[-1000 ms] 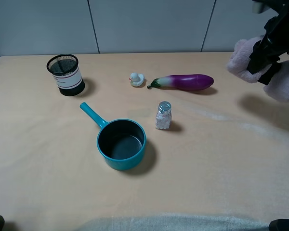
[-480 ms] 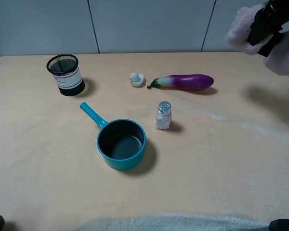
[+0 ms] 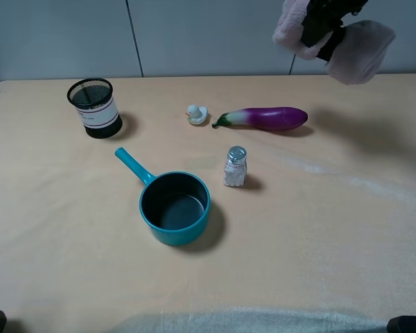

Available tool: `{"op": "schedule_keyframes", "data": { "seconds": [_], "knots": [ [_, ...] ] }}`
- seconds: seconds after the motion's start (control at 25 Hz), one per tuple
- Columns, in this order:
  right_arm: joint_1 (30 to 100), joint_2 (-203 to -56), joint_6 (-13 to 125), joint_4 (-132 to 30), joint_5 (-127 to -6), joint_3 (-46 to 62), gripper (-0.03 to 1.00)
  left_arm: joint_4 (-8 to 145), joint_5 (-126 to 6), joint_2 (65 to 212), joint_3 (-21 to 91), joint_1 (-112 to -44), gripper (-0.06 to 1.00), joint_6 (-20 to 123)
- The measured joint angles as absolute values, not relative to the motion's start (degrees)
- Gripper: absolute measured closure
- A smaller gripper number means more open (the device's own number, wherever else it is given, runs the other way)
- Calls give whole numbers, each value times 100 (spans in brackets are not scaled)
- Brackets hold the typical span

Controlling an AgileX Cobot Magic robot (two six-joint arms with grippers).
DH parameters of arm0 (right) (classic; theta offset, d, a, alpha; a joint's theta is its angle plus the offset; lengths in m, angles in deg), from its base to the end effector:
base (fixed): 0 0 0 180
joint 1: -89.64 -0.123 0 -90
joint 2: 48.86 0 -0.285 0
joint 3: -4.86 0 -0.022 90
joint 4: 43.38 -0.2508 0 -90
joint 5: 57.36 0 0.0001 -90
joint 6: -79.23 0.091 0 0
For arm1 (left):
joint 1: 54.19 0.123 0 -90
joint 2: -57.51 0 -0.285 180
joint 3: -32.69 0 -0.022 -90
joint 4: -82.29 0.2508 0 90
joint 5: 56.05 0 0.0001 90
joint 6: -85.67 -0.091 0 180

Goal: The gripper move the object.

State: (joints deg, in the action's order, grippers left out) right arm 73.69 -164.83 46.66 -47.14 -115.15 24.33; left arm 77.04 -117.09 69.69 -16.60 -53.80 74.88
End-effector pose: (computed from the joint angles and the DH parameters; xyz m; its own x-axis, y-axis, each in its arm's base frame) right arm 0.3985 0.1191 0.2908 -0.5943 -0.6979 -0.3997 -0.6965 0.6951 -0.1780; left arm 0.0078 -0.0072 0.2735 -0.5217 0.1394 -0.8417 0.1370 0.9874 0.0786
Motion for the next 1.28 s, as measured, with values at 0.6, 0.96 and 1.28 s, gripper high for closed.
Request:
{"op": "schedule_keyframes", "data": {
  "seconds": [0.6, 0.96, 1.28],
  "knots": [
    [6772, -17986, 3357, -4669, -11547, 3636, 63, 7704, -11709, 6969, -1660, -5380, 19, 7488],
    [6675, -18327, 2202, -4463, -11282, 3636, 63, 7704, -11709, 6969, -1660, -5380, 19, 7488],
    [6495, -18403, 1596, -4087, -10800, 3636, 63, 7704, -11709, 6969, -1660, -5380, 19, 7488]
  ]
}}
